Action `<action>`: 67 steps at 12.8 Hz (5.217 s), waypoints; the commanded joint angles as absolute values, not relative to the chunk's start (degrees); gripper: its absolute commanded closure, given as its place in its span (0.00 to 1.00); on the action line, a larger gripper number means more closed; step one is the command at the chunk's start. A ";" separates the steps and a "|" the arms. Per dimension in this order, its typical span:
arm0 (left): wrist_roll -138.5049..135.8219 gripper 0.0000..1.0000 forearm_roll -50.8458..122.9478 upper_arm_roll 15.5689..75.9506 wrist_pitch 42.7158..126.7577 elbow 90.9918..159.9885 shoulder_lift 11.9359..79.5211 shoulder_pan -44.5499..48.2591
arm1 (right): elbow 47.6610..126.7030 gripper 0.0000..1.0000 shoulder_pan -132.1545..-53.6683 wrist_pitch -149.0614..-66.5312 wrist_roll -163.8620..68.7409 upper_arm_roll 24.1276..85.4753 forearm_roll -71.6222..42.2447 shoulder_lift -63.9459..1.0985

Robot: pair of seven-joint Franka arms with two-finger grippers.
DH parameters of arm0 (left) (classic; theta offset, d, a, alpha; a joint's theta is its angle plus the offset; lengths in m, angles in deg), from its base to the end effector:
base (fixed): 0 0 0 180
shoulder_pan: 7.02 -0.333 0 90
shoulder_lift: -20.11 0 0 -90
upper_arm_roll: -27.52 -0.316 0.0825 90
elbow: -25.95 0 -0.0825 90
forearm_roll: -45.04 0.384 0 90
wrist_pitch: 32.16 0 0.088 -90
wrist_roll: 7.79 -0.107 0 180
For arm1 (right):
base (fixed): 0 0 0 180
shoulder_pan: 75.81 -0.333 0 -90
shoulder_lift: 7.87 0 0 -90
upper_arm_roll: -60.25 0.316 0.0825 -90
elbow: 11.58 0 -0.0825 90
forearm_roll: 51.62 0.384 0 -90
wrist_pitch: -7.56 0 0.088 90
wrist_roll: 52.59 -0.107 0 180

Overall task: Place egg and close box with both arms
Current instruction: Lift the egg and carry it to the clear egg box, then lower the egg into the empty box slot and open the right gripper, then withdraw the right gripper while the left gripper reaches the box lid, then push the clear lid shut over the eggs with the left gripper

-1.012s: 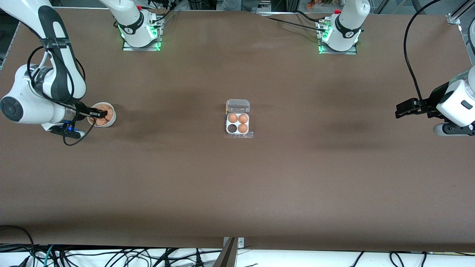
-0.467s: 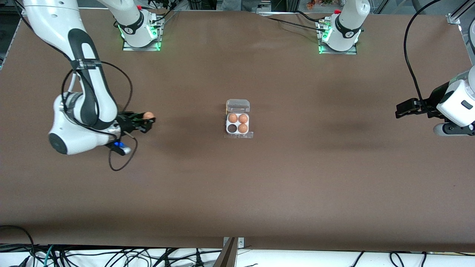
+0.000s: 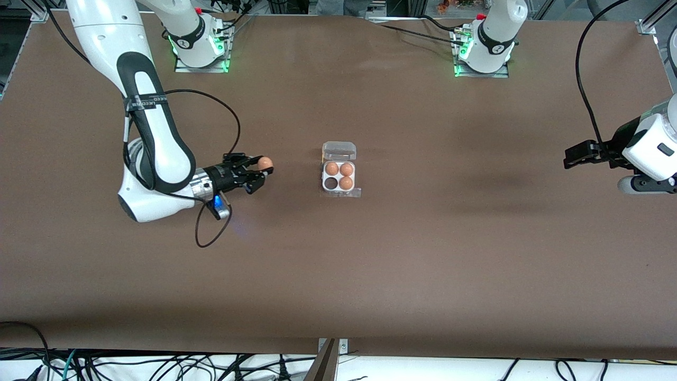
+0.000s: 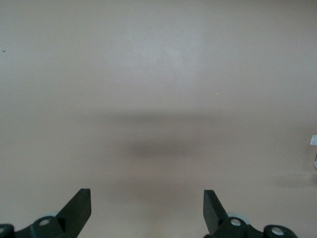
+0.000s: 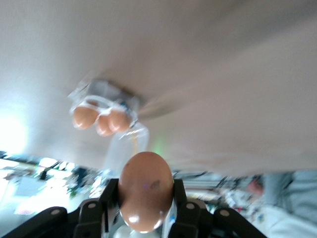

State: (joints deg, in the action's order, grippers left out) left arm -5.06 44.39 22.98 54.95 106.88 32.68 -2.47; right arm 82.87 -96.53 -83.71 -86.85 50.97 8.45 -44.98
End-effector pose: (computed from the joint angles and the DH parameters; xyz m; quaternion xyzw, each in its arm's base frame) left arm 0.6130 -0.0066 0.5666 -0.9982 -0.0233 0.0553 0.0043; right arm 0.5961 0.2253 0.2386 -0.7860 0.3442 0.4340 0.2747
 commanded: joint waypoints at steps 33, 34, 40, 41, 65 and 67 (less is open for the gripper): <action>-5.42 0.03 43.37 22.95 54.59 105.41 33.20 -2.36 | 69.12 0.00 -105.78 -97.47 -92.76 54.80 24.68 -62.01; -5.25 0.13 43.29 22.95 54.50 105.41 33.20 -2.10 | 67.89 0.00 -105.52 -97.29 -92.93 54.54 21.97 -61.66; 2.47 0.84 36.96 28.39 52.66 105.58 33.20 -1.22 | 57.51 0.00 -101.74 -88.25 -86.04 49.89 -10.41 -56.41; 4.23 0.85 35.91 30.05 51.52 105.58 33.38 -1.13 | 57.42 0.00 -101.74 -87.63 -80.25 49.01 -19.63 -54.65; 34.04 1.00 29.57 46.86 61.26 105.67 58.33 18.64 | 86.25 0.00 -78.27 -92.20 -54.27 62.89 -54.79 -5.23; 34.04 1.00 29.66 46.77 61.35 105.67 59.65 20.04 | 85.98 0.00 -78.27 -92.11 -54.17 62.10 -54.70 -5.93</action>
